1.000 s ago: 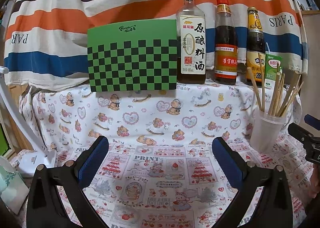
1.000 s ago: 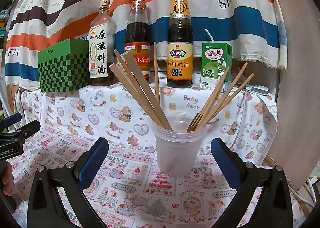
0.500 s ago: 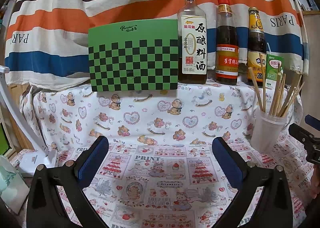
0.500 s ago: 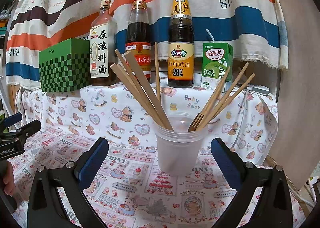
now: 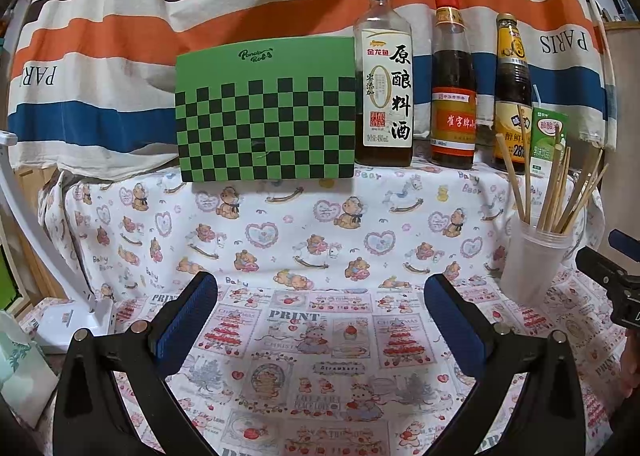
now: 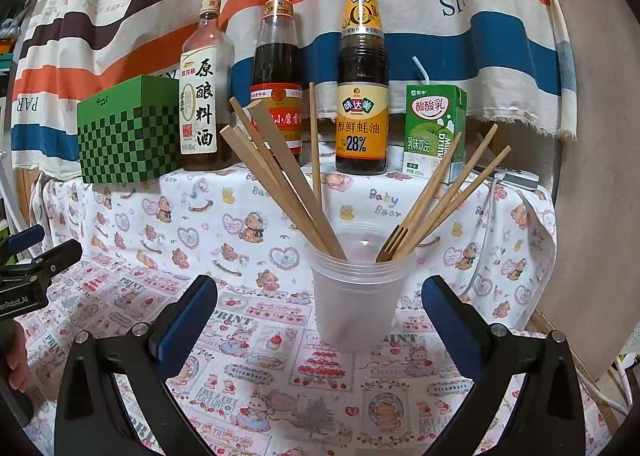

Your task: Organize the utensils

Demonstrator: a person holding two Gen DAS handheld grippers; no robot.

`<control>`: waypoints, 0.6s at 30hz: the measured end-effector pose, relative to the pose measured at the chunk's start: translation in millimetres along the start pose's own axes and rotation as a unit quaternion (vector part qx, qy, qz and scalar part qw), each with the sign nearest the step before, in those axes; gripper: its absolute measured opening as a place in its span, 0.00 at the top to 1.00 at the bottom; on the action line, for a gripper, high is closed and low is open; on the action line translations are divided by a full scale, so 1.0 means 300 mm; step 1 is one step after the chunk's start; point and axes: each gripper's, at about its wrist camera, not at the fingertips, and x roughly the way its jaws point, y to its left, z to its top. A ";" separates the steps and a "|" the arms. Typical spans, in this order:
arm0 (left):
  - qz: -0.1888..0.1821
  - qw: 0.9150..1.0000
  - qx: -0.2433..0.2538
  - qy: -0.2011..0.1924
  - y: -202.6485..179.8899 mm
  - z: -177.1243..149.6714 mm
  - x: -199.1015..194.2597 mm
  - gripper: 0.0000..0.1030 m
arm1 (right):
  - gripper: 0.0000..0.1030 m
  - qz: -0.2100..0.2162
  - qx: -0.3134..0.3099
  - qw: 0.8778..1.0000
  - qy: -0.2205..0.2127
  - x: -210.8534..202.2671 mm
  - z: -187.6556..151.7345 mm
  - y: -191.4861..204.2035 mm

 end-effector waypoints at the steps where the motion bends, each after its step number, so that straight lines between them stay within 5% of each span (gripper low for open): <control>1: 0.000 1.000 0.000 0.000 0.000 0.000 0.000 0.00 | 0.00 0.000 0.000 1.000 0.000 0.001 0.000 -0.001; 18: 0.000 1.000 0.001 0.003 -0.003 0.000 0.004 0.00 | 0.00 -0.002 0.002 1.000 -0.001 0.002 -0.001 -0.006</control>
